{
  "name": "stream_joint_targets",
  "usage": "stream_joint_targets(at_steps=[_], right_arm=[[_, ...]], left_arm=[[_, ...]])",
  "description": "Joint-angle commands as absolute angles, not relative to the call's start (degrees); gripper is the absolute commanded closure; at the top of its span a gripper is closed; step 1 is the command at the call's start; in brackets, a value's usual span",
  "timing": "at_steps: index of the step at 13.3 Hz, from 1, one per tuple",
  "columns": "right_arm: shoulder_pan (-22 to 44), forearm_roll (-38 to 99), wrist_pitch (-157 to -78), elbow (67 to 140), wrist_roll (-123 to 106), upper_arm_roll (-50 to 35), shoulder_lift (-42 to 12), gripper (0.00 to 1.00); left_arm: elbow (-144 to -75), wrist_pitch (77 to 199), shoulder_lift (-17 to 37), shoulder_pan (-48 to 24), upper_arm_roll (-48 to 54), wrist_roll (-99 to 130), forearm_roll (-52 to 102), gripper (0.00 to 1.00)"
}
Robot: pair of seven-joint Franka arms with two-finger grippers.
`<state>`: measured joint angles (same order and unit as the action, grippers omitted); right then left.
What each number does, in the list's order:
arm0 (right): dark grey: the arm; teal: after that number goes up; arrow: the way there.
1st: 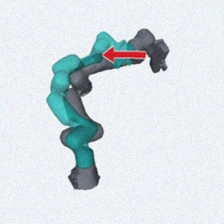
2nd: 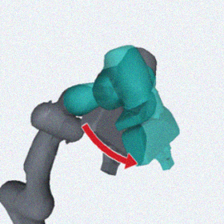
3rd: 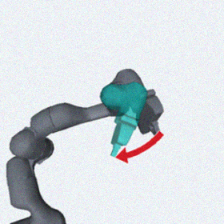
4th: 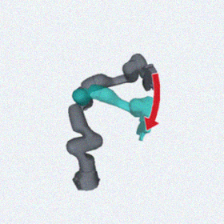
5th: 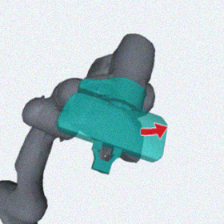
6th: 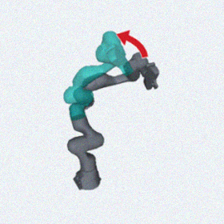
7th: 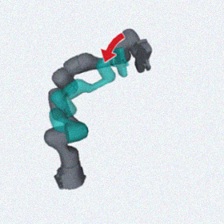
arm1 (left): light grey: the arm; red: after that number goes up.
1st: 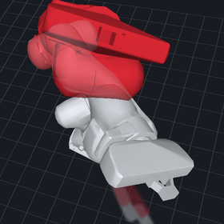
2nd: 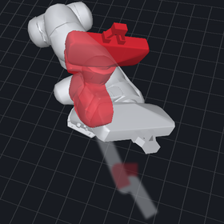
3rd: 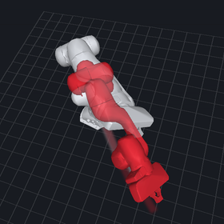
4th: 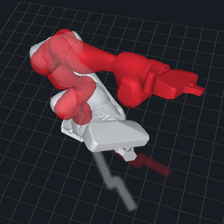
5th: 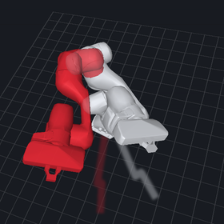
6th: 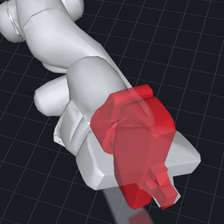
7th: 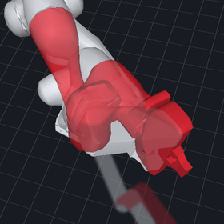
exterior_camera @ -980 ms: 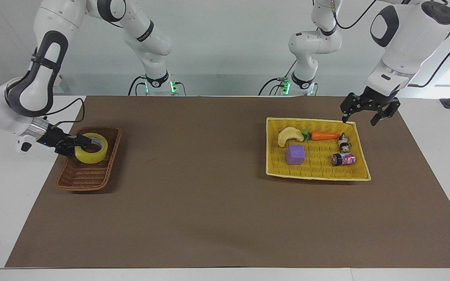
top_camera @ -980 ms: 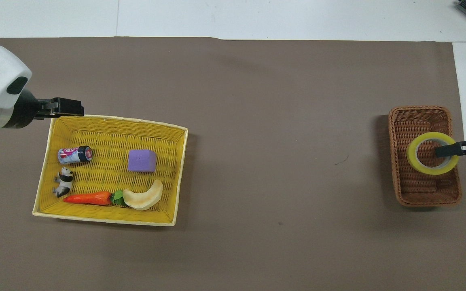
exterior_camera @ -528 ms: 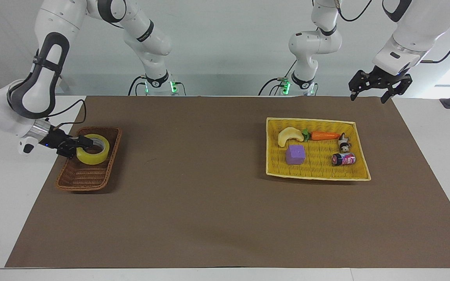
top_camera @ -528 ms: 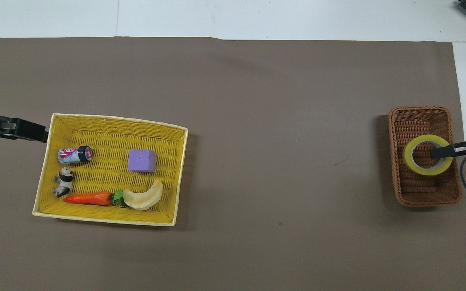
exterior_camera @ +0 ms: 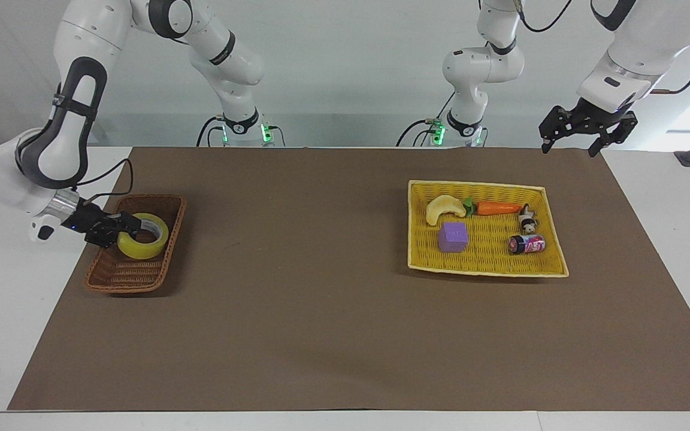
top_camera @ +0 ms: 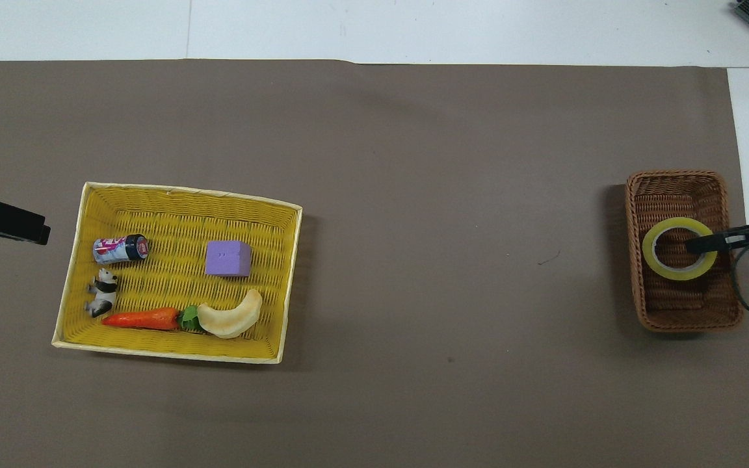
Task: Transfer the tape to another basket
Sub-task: 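Open the right gripper and lift it away from the basket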
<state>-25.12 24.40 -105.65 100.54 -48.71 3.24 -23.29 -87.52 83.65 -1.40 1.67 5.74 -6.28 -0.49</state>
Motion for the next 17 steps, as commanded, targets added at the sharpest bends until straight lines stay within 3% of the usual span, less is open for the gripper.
stream_joint_targets(at_steps=[1, 7, 11, 17], right_arm=[[-25.7, 24.6, -106.4, 100.0, -49.7, 2.7, -23.3, 0.0], [-21.2, 23.2, -109.0, 94.1, -44.9, 2.4, -22.6, 0.0], [-12.5, 10.7, -113.2, 92.2, -28.3, 2.4, -17.9, 0.0], [-2.8, 1.1, -110.8, 92.7, -0.7, 2.3, -11.5, 0.0]], left_arm=[[-86.9, 82.9, -1.8, 2.3, 6.2, -6.8, -1.4, 0.0], [-86.9, 82.9, -1.8, 2.3, 6.2, -6.8, -1.4, 0.0], [-86.9, 82.9, -1.8, 2.3, 6.2, -6.8, -1.4, 0.0], [-86.9, 82.9, -1.8, 2.3, 6.2, -6.8, -1.4, 0.0]])
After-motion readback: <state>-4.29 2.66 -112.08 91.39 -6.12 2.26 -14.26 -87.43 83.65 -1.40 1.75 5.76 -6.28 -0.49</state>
